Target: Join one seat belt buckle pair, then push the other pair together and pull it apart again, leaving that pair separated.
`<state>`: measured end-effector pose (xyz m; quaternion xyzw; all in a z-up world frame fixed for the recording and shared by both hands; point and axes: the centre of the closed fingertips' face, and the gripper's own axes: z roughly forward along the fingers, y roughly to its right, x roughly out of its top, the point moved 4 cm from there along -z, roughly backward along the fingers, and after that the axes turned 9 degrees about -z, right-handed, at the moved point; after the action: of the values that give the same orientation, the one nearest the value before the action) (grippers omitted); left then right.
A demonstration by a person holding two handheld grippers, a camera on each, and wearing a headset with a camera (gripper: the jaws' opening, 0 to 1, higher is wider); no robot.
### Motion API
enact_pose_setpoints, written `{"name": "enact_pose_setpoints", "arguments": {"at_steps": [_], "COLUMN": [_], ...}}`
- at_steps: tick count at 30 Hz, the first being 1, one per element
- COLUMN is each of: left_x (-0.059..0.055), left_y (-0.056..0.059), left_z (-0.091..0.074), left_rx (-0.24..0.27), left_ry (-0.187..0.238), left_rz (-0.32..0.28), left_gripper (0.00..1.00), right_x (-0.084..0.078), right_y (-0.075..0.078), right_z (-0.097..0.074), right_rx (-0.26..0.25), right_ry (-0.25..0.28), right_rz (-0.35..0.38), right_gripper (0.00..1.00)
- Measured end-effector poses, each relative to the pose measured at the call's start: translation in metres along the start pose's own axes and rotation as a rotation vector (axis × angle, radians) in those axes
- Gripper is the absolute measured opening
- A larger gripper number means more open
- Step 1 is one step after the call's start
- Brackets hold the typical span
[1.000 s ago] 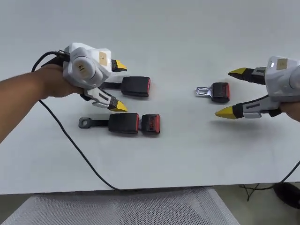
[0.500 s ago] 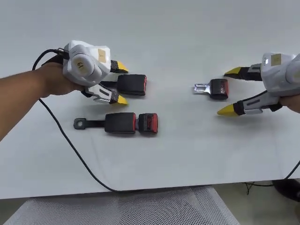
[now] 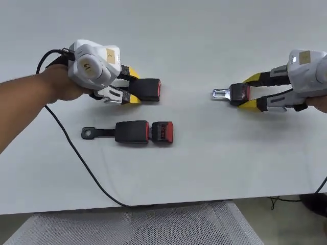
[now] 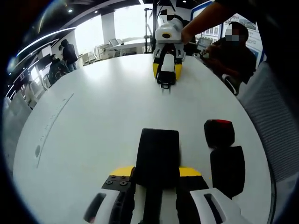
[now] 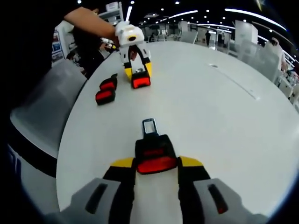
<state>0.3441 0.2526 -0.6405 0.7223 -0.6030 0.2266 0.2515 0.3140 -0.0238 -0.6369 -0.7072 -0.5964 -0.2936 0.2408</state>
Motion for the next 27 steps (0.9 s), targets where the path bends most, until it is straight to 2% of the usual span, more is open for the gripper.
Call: {"name": "enact_pose_setpoints", "arguments": {"at_steps": [2, 8, 15, 22, 27], "left_x": [0.0, 0.002, 0.006, 0.007, 0.008], "left_y": [0.002, 0.006, 0.008, 0.009, 0.007], "left_z": [0.001, 0.001, 0.001, 0.001, 0.0], "left_rx": [0.0, 0.004, 0.007, 0.003, 0.002], "left_ry": [-0.004, 0.0, -0.002, -0.008, -0.009], "left_rz": [0.004, -0.005, -0.008, -0.01, -0.012], "left_gripper": [0.34, 0.34, 0.34, 0.34, 0.34], "right_x": [-0.002, -0.004, -0.006, 0.003, 0.014], "right_y": [0.0, 0.003, 0.003, 0.004, 0.005], "right_z": [-0.001, -0.003, -0.003, 0.007, 0.022], "right_rx": [0.009, 0.023, 0.006, -0.022, -0.02], "right_ry": [0.016, 0.053, 0.088, 0.145, 0.149], "right_rz": [-0.011, 0.02, 0.027, 0.059, 0.054], "right_gripper": [0.35, 0.34, 0.34, 0.34, 0.34]}}
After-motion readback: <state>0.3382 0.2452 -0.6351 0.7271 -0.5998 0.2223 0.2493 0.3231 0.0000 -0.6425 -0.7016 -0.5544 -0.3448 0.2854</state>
